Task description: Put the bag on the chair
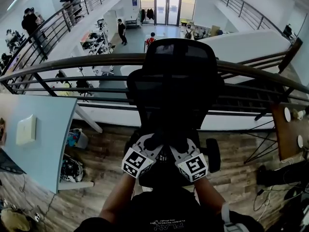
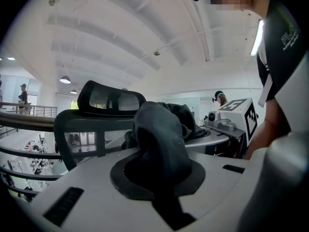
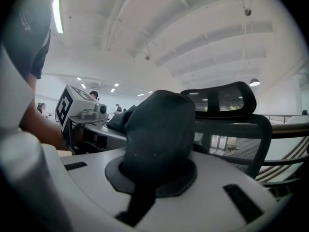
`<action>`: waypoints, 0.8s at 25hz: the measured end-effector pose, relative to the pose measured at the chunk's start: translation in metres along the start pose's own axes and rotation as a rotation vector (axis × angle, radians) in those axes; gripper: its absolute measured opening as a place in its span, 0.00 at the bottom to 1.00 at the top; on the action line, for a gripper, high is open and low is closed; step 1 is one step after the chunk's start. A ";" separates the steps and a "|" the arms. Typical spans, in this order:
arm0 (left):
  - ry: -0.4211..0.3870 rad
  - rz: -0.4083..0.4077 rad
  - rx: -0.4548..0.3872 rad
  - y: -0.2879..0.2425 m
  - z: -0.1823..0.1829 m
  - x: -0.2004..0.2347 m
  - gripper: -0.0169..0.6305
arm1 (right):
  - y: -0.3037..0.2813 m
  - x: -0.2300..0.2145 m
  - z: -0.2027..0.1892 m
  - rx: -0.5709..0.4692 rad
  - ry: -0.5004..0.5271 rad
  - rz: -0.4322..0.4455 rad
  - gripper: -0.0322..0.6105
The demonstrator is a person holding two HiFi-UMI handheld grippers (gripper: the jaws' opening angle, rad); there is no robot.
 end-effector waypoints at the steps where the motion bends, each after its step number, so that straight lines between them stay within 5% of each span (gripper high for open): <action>1: 0.003 0.002 0.004 -0.005 -0.001 0.004 0.11 | -0.004 -0.005 -0.001 0.004 -0.003 0.005 0.11; 20: 0.100 0.003 0.070 -0.079 -0.071 0.077 0.11 | -0.080 -0.070 -0.075 0.130 -0.052 0.082 0.11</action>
Point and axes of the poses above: the fingertips, and each gripper's own axes: y backward along the fingers, x to its left, z out of its top, the point moved 8 cm from there along y, backward along the fingers, and after that the axes turned 7 degrees about -z, right-handed, at the moved point
